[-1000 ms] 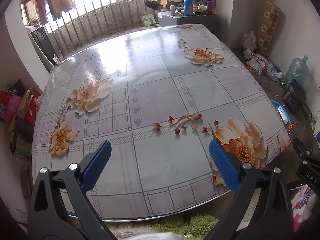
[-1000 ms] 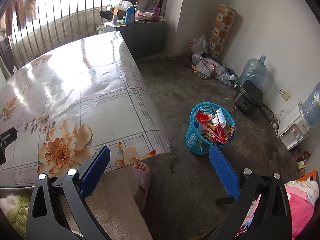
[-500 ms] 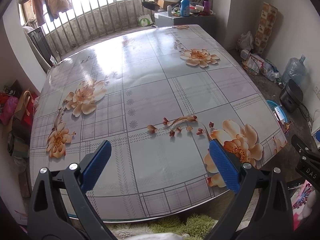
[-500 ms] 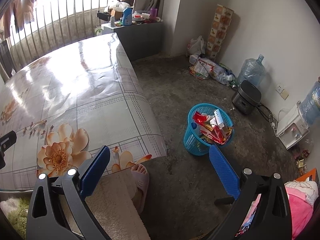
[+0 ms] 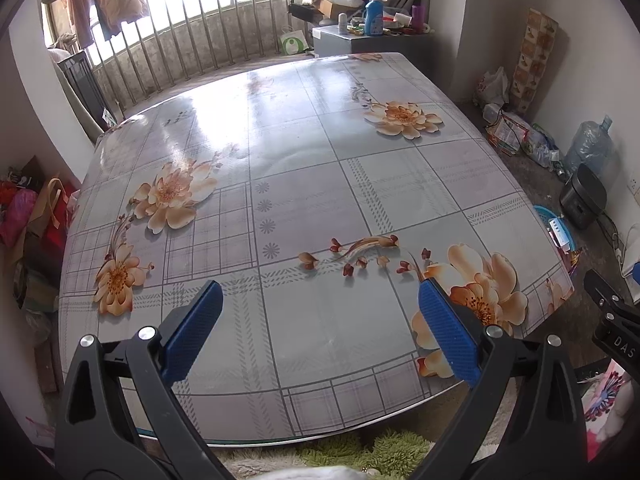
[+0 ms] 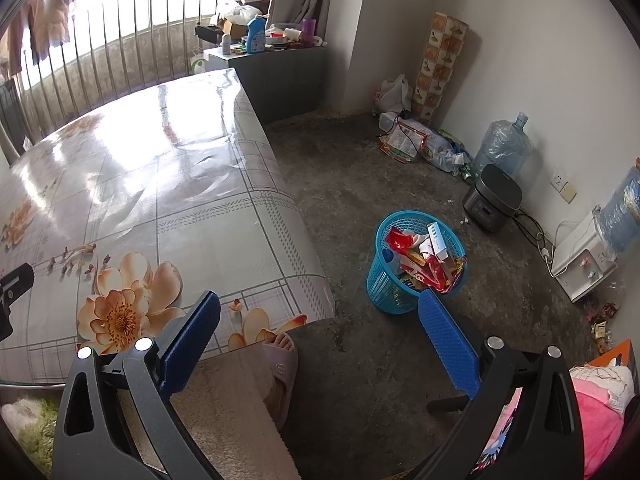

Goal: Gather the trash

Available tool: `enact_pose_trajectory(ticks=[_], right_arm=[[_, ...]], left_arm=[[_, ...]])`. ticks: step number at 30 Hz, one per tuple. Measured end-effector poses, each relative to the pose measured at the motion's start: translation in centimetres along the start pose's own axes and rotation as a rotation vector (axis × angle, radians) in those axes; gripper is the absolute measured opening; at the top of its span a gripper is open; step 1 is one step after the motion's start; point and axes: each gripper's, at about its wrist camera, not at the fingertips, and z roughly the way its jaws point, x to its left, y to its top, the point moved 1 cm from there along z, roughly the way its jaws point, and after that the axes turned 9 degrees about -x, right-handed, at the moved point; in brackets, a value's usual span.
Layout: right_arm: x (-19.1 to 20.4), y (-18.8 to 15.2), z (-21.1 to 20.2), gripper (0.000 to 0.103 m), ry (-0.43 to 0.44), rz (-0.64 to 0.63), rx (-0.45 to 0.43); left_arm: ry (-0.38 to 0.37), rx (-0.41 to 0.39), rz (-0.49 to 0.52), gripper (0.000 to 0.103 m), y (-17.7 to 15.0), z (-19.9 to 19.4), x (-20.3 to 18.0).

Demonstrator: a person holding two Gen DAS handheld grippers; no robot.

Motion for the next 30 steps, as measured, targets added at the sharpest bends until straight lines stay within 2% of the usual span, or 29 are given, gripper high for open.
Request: enact_pose_trajectory(ticks=[30], right_arm=[[0.35,0.26,-0.13,0.096,0.003,0.005,-0.003]], left_arm=[[0.01,0.004,-0.022,0.094,-0.12,-0.13,0.31]])
